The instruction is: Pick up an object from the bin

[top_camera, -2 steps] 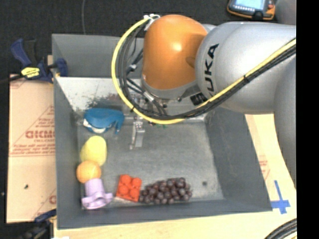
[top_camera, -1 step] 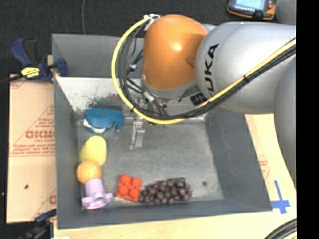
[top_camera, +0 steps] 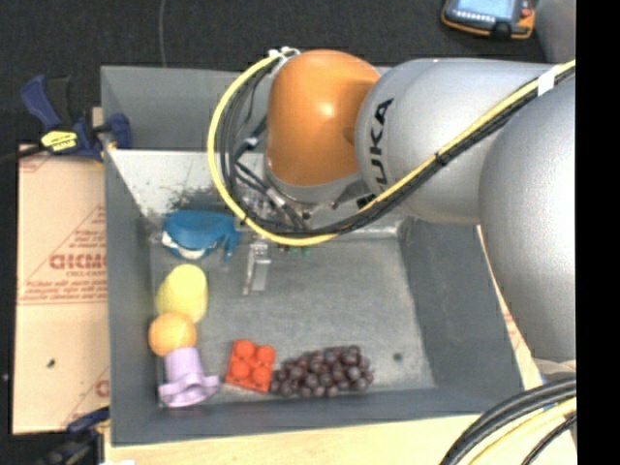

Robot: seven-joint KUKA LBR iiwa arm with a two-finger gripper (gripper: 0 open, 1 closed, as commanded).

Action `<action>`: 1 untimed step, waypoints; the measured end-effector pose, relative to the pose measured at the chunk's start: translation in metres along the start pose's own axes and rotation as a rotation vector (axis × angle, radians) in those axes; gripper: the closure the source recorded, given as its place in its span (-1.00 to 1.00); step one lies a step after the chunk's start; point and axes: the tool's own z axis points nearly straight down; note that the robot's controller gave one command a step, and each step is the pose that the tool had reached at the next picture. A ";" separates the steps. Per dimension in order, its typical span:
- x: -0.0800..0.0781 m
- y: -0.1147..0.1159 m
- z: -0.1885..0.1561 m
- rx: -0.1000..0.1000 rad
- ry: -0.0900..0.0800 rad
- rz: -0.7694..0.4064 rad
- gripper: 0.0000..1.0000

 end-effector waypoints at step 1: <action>0.008 0.003 0.000 -0.002 -0.006 -0.001 -1.00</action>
Offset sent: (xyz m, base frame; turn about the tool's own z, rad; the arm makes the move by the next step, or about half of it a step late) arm 0.0141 0.0121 -0.0407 0.0658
